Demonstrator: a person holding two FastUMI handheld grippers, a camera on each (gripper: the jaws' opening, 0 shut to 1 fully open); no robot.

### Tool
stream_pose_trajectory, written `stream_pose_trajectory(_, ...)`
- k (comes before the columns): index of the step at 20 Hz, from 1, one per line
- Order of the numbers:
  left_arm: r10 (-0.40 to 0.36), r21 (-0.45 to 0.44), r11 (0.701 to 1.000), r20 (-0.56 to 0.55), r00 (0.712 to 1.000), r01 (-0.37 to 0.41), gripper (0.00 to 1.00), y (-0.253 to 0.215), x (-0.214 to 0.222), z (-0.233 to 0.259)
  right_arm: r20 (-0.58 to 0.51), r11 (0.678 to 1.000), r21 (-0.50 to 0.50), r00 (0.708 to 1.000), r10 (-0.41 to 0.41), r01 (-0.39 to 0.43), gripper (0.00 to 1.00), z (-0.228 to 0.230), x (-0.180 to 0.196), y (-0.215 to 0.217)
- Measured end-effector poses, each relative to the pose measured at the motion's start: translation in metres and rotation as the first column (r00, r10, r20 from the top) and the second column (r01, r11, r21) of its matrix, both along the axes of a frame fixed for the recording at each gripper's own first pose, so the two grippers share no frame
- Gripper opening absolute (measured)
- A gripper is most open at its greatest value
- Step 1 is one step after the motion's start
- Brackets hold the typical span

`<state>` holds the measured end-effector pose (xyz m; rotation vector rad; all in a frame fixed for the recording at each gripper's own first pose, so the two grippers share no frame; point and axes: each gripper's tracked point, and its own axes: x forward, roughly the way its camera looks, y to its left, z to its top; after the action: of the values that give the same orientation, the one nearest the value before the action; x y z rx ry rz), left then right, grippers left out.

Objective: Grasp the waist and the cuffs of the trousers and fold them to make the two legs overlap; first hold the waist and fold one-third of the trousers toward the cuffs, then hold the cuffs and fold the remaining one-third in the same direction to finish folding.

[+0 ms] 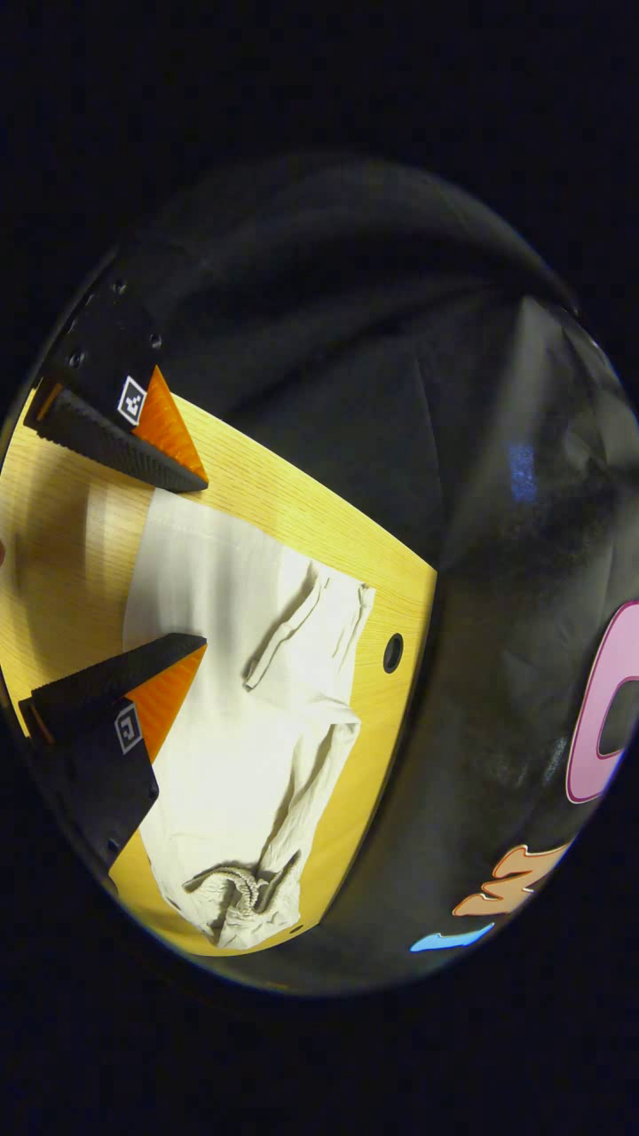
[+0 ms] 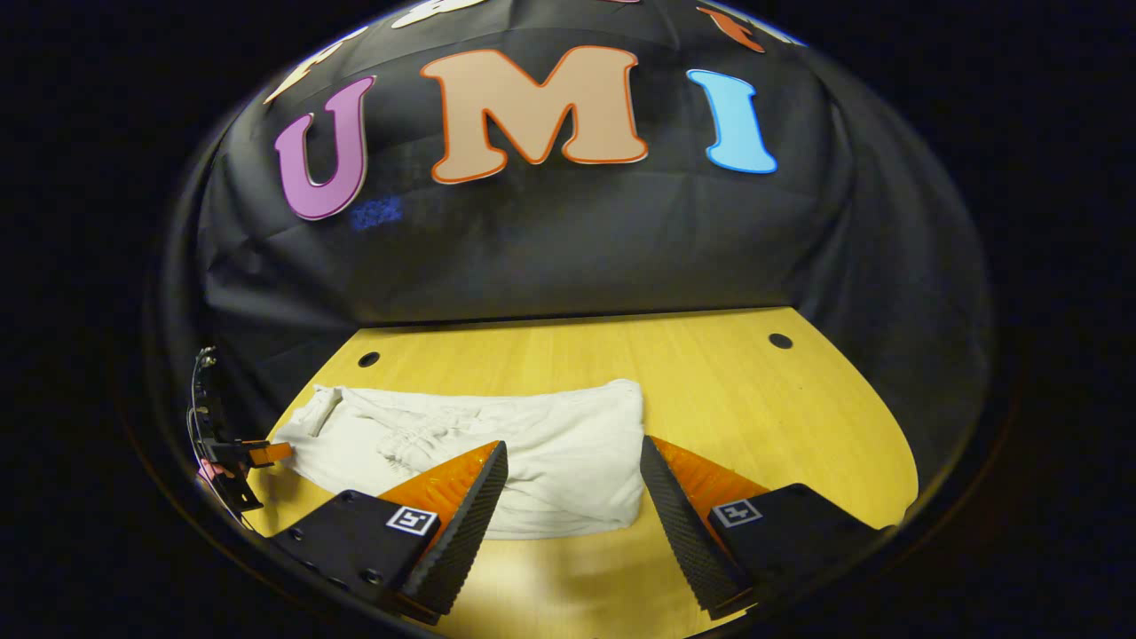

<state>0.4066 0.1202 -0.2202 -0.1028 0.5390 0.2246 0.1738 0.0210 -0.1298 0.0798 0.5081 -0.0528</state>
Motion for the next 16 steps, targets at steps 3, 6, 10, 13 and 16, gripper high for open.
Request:
stream_pose_trajectory(3,0.007,0.019,1.0,-0.015,1.0,-0.007,0.97,-0.001,0.0,-0.004,0.004,0.998,-0.001,0.998,-0.062,0.062,0.97,0.003,-0.012,-0.027)
stream_pose_trajectory(6,-0.008,0.049,0.999,-0.04,0.999,0.01,0.96,-0.003,0.001,-0.003,0.006,0.996,0.003,0.996,-0.092,0.092,0.92,0.002,-0.022,-0.04)
stream_pose_trajectory(10,-0.041,0.039,0.998,-0.055,0.998,0.043,0.6,-0.018,0.008,-0.004,0.0,0.997,0.004,0.997,-0.079,0.079,0.92,0.002,-0.028,-0.044)
stream_pose_trajectory(13,-0.051,0.013,0.999,-0.038,0.998,0.051,0.2,-0.03,0.012,-0.002,0.007,0.998,0.005,0.998,-0.066,0.066,0.92,0.005,-0.027,-0.045)
stream_pose_trajectory(16,-0.037,-0.006,0.999,-0.022,0.999,0.037,0.0,-0.033,0.016,0.002,0.017,0.998,0.007,0.998,-0.056,0.056,0.96,0.011,-0.03,-0.048)
